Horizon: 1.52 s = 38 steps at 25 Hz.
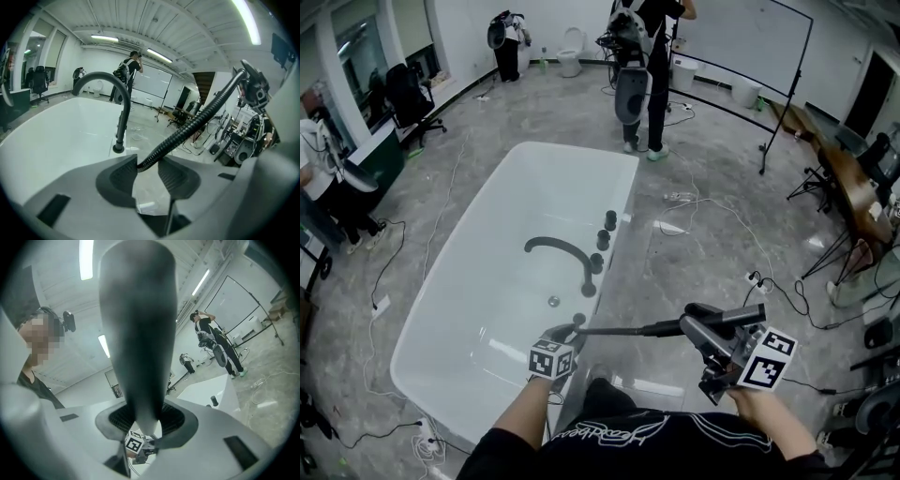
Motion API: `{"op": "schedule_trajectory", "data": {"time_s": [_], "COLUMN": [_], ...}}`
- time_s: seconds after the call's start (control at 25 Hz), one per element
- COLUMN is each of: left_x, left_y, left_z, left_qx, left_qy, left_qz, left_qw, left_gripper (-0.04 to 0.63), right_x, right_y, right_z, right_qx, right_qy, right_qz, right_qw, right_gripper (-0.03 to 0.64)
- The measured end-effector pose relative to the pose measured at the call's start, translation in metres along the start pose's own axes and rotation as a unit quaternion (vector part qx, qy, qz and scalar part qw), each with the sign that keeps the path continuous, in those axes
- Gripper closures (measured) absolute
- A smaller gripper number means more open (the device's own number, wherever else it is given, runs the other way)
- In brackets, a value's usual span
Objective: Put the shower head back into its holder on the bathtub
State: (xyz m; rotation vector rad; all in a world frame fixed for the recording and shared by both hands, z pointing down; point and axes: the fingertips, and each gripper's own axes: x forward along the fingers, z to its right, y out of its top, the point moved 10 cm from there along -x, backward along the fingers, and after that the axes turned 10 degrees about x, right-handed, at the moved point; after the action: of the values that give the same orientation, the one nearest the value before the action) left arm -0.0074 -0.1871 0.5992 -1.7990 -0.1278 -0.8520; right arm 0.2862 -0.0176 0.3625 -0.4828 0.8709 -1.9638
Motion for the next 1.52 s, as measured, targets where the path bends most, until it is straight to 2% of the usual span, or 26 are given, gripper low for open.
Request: {"op": "schedule_trajectory", "data": {"time_s": [0.12,0.24,0.36,0.56,0.68,0.72,0.84,0.96,1.28,1.4,1.52], "left_x": [-0.002,-0.007,-0.018,-0.057,-0.074,-0.079,-0.096,-0.115,-0.157,-0.163,-0.164], "left_y": [-0.006,-0.010,-0.012,0.000,0.013,0.018,0.040,0.058,0.085,0.082,0.075], "left_z": [0.001,0.006,0.014,0.021,0.025,0.026,0.026,0.024,0.000,-0.011,-0.022], "left_qx": [-0.005,-0.020,-0.020,-0.042,-0.057,-0.057,-0.040,-0.018,0.050,0.053,0.038], "left_qy": [0.003,-0.001,-0.005,-0.017,-0.054,-0.066,-0.092,-0.117,-0.152,-0.152,-0.145], "left_qz": [-0.002,0.006,0.018,0.078,0.107,0.119,0.144,0.162,0.184,0.185,0.186], "left_qw": [1.0000,0.9998,0.9996,0.9959,0.9911,0.9891,0.9844,0.9797,0.9699,0.9695,0.9710], "left_gripper": [0.450,0.426,0.410,0.411,0.417,0.439,0.560,0.591,0.591,0.591,0.591], "right_x": [0.001,-0.002,-0.002,0.007,0.018,0.022,0.041,0.064,0.119,0.134,0.145], "right_y": [-0.005,-0.007,-0.010,-0.018,-0.024,-0.025,-0.030,-0.034,-0.049,-0.059,-0.067], "right_z": [-0.004,-0.008,-0.011,-0.011,-0.010,-0.010,-0.009,-0.009,-0.012,-0.008,-0.003], "right_qx": [0.013,-0.003,-0.011,-0.003,0.001,0.002,0.003,-0.001,-0.038,-0.041,-0.045], "right_qy": [0.007,-0.001,-0.009,-0.014,-0.016,-0.018,-0.025,-0.037,-0.054,-0.059,-0.066], "right_qz": [0.004,0.000,-0.002,-0.008,-0.013,-0.014,-0.021,-0.034,-0.063,-0.068,-0.075], "right_qw": [1.000,1.000,1.000,1.000,1.000,1.000,0.999,0.999,0.996,0.995,0.994], "right_gripper": [0.488,0.487,0.486,0.488,0.488,0.488,0.486,0.487,0.486,0.486,0.486]}}
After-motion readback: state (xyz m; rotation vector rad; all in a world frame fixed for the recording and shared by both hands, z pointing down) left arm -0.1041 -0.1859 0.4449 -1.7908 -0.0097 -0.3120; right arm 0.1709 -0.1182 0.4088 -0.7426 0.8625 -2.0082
